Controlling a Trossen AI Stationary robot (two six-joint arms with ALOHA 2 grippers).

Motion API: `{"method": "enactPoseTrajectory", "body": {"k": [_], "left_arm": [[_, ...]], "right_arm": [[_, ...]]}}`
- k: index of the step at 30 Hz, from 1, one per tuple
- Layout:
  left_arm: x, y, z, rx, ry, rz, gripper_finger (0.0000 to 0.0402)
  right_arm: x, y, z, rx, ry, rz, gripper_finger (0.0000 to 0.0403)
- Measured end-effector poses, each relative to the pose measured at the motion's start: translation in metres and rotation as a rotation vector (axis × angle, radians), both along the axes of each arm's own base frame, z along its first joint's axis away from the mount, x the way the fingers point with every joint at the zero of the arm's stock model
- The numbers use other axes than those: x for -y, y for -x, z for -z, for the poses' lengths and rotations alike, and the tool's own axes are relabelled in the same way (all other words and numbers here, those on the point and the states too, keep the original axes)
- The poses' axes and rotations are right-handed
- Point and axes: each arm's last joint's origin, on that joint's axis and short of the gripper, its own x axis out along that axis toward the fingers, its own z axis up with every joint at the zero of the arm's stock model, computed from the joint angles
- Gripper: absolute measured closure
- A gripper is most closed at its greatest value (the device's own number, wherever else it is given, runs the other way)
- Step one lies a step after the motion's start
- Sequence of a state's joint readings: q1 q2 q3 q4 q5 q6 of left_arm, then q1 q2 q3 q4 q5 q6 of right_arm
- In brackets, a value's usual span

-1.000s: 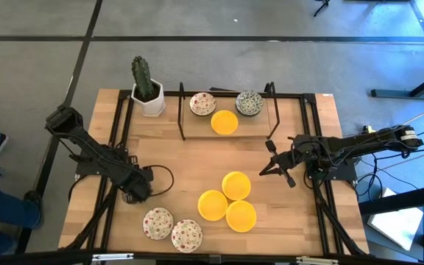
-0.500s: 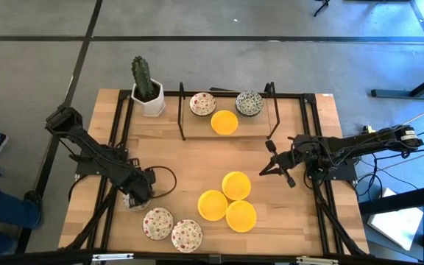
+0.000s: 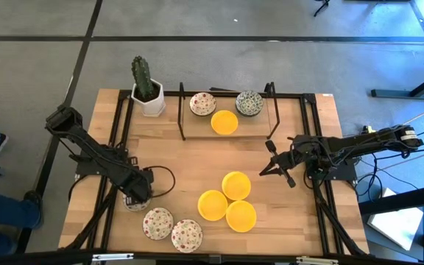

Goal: Pick & Place Mini bowls
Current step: Stack the left green bowl on top of the green bowls on the shelf

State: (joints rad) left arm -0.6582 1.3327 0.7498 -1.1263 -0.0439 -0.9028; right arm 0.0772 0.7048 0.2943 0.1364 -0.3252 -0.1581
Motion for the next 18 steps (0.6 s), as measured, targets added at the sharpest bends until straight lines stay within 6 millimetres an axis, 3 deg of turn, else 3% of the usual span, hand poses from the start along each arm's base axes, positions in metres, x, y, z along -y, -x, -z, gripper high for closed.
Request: {"method": "enactPoseTrajectory", "body": {"k": [11,14,18], "left_arm": [[-0.0001,0.0006,0.0099,0.020,0.027,-0.001,0.0197],[-0.0001,0.0006,0.0099,0.019,0.028,0.013,0.0233],[-0.0010,0.0005,0.0091,0.013,0.019,0.039,0.0331]], "right_arm": [[0.0000,0.0000,0.0000,0.000,0.000,0.000,0.0397],[0.0000,0.0000,0.0000,0.000,0.000,0.000,0.0397],[0.0000,0.0000,0.0000,0.000,0.000,0.000,0.0397]]}}
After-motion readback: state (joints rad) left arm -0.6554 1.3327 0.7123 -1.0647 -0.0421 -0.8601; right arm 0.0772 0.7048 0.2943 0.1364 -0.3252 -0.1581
